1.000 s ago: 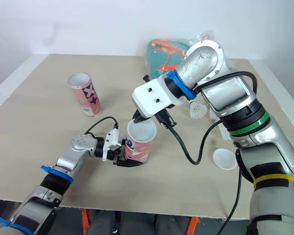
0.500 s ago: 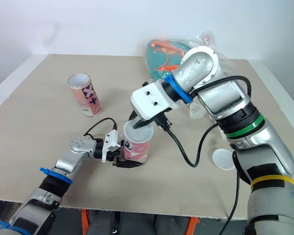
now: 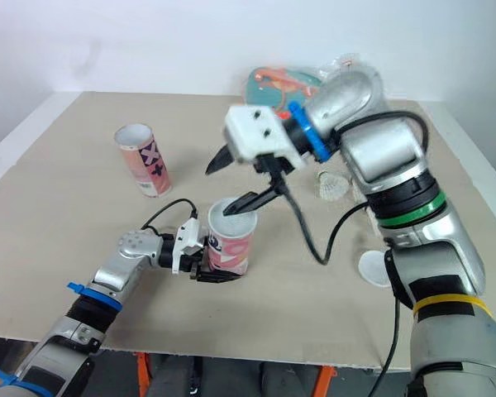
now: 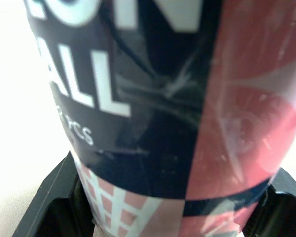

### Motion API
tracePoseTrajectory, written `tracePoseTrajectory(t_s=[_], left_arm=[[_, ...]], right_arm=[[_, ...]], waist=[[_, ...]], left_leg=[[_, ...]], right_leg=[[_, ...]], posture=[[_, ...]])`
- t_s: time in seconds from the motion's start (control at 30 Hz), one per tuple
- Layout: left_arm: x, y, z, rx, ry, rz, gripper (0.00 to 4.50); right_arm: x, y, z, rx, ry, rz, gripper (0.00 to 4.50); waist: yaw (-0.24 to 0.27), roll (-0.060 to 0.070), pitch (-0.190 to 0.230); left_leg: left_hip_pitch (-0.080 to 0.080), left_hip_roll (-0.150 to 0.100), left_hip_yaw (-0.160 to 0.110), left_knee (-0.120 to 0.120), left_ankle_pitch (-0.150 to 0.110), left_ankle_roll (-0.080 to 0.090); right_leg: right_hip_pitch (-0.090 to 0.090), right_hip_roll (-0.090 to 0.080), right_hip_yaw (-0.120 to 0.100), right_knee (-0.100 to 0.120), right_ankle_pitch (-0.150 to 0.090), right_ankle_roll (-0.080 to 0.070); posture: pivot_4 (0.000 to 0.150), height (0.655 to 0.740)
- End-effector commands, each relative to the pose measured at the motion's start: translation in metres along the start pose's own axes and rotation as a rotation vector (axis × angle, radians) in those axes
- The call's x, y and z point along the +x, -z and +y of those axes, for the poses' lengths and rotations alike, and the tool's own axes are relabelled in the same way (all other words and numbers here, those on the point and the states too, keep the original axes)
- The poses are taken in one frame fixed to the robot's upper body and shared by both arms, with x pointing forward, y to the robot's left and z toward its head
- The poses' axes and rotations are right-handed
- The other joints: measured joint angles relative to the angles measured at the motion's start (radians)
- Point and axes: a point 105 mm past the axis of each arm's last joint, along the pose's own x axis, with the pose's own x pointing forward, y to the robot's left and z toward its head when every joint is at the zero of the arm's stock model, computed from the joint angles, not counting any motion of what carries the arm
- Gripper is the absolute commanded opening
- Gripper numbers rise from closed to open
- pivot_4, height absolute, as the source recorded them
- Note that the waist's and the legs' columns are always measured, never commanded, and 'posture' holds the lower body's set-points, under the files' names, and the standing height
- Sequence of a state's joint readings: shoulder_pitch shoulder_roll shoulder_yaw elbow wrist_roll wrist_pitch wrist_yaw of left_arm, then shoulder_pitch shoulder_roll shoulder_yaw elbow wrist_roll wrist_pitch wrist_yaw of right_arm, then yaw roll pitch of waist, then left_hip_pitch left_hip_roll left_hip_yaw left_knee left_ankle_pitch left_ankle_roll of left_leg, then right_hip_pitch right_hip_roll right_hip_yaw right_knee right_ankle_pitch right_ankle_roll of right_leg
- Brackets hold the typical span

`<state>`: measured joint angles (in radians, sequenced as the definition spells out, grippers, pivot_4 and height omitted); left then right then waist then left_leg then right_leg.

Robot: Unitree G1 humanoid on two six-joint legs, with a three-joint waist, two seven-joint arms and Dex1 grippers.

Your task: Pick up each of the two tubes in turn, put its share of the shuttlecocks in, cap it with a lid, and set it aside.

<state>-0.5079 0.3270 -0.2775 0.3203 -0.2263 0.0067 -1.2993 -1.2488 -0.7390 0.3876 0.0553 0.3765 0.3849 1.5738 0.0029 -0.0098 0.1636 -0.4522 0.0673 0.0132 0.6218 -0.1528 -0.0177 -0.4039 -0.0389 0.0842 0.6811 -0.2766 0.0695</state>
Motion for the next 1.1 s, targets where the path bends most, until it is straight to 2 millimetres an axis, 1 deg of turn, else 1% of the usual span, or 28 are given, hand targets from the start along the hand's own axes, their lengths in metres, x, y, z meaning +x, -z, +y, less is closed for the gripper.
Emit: tracePoseTrajectory(t_s=[0.03,0.07,0.2,0.23,0.27,0.43,0.6,0.8,0.97,1.03,1.1], left_arm=[[-0.001,0.022,-0.008,-0.079,0.021,0.061,3.17],[-0.001,0.022,-0.008,-0.079,0.021,0.061,3.17],[0.0,0.023,-0.008,-0.077,0.022,0.06,3.17],[0.0,0.023,-0.008,-0.077,0.022,0.059,3.17],[0.0,0.023,-0.008,-0.076,0.021,0.059,3.17],[-0.002,0.024,-0.008,-0.077,0.016,0.062,3.17],[-0.004,0.024,-0.007,-0.078,0.008,0.063,3.17],[-0.005,0.023,-0.006,-0.075,0.002,0.06,3.17],[-0.005,0.022,-0.004,-0.07,-0.004,0.059,3.17],[-0.004,0.022,-0.004,-0.069,-0.004,0.058,3.17],[-0.004,0.022,-0.003,-0.068,-0.005,0.058,3.17]], right_arm=[[-0.003,-0.008,0.01,-0.031,-0.053,-0.012,3.01],[-0.002,-0.006,0.011,-0.027,-0.06,-0.009,2.8],[0.001,-0.005,0.018,-0.018,-0.097,-0.027,0.93],[0.002,-0.005,0.019,-0.02,-0.105,-0.028,0.37],[0.003,-0.005,0.019,-0.022,-0.109,-0.027,0.04],[0.012,-0.001,0.018,-0.041,-0.12,-0.001,0.04],[0.025,0.009,0.018,-0.058,-0.144,0.061,0.04],[0.043,0.031,0.019,-0.094,-0.178,0.164,0.04],[0.057,0.05,0.038,-0.141,-0.262,0.232,0.04],[0.057,0.053,0.04,-0.151,-0.268,0.244,0.04],[0.056,0.051,0.036,-0.146,-0.252,0.227,0.04]], waist=[[-0.001,0.0,0.0],[-0.001,0.0,0.0],[-0.002,0.0,0.0],[-0.002,0.0,0.0],[-0.001,0.0,0.0],[-0.001,0.0,0.0],[-0.001,0.0,0.0],[-0.001,0.0,0.0],[-0.001,-0.002,-0.002],[-0.002,-0.004,-0.003],[-0.004,-0.006,-0.006]], left_leg=[[0.0,0.0,0.0,0.0,0.0,0.0],[0.0,0.0,0.0,0.0,0.0,0.0],[0.001,0.0,0.0,0.0,0.0,0.0],[0.001,0.0,0.0,0.0,0.0,0.0],[0.001,0.0,0.0,0.0,0.0,0.0],[0.001,0.0,0.0,0.0,0.0,0.0],[0.001,0.0,0.0,0.0,0.0,0.0],[0.001,0.0,-0.001,0.0,0.0,0.0],[0.006,0.0,-0.001,0.0,0.0,0.0],[0.011,0.0,-0.001,-0.001,0.0,-0.001],[0.016,0.0,-0.001,-0.002,-0.001,-0.001]], right_leg=[[0.0,0.0,0.0,0.0,0.0,0.0],[0.0,0.0,0.0,0.0,0.0,0.0],[0.0,0.0,0.0,0.0,0.0,0.0],[0.0,0.0,0.0,0.0,0.0,0.0],[0.0,0.0,0.0,0.0,0.0,0.0],[0.0,0.0,0.0,0.0,0.0,0.0],[0.0,0.001,0.0,0.0,0.0,0.0],[0.0,0.001,0.0,0.0,0.0,0.0],[0.004,0.001,0.0,0.0,0.0,-0.001],[0.008,0.001,0.0,0.0,-0.001,-0.001],[0.013,0.001,0.0,0.0,-0.007,-0.003]], posture=[[0.15,0.74],[0.15,0.74],[0.15,0.74],[0.15,0.74],[0.15,0.74],[0.15,0.74],[0.15,0.74],[0.15,0.74],[0.15,0.74],[0.15,0.74],[0.15,0.74]])
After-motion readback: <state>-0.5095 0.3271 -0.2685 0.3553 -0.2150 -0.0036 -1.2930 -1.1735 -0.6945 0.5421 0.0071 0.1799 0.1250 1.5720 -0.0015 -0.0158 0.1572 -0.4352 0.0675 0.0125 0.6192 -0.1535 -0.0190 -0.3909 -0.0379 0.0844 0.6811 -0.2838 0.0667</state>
